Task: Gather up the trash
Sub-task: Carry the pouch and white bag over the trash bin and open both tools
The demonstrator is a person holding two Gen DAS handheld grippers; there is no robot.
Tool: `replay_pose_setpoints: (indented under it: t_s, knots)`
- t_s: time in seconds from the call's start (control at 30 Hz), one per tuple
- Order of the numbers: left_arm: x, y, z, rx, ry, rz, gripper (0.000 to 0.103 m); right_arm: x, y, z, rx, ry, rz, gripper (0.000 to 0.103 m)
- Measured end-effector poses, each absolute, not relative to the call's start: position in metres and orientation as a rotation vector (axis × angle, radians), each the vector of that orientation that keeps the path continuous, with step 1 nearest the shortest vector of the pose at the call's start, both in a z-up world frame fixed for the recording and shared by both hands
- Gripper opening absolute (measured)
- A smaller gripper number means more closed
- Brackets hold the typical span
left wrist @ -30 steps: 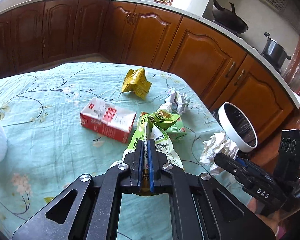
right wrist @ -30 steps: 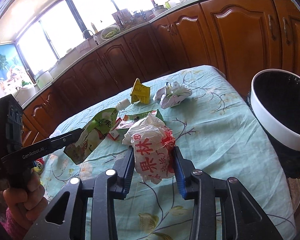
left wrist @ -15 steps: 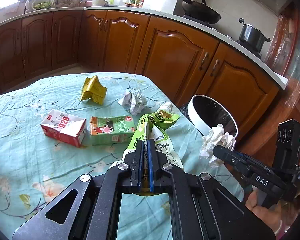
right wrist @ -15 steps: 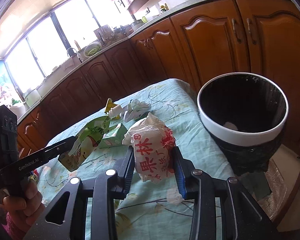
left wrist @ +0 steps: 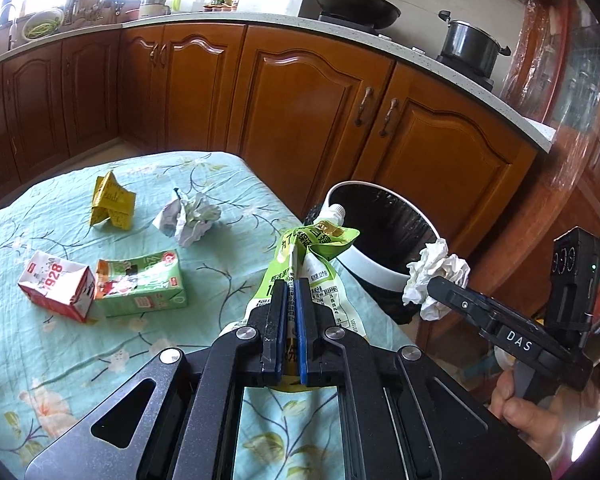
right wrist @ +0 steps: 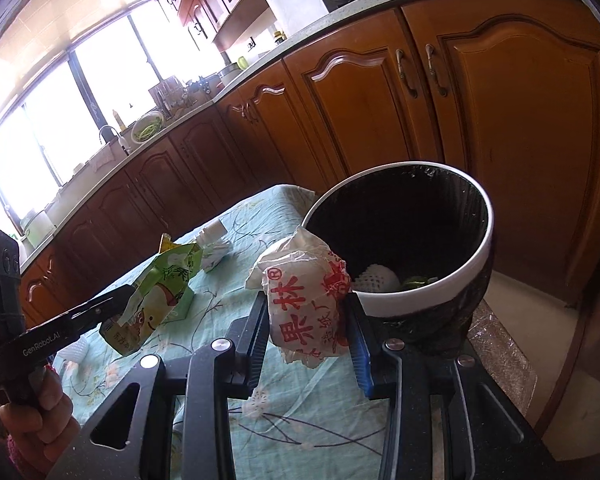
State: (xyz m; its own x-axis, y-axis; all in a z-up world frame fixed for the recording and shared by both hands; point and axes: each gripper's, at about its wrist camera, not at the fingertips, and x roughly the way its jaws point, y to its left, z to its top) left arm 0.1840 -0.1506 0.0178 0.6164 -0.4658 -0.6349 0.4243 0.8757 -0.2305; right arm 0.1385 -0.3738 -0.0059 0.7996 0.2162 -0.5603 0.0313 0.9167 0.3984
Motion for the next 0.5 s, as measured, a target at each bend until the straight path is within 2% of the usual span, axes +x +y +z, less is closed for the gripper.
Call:
replay_pose_setpoints:
  t_s: [0.5]
  knots:
    - [0.207,-0.218,0.020,-0.005,0.755,-0.583,0.004,0.161,-0.416,-0.011,0.414,0.642,0.026,0.037]
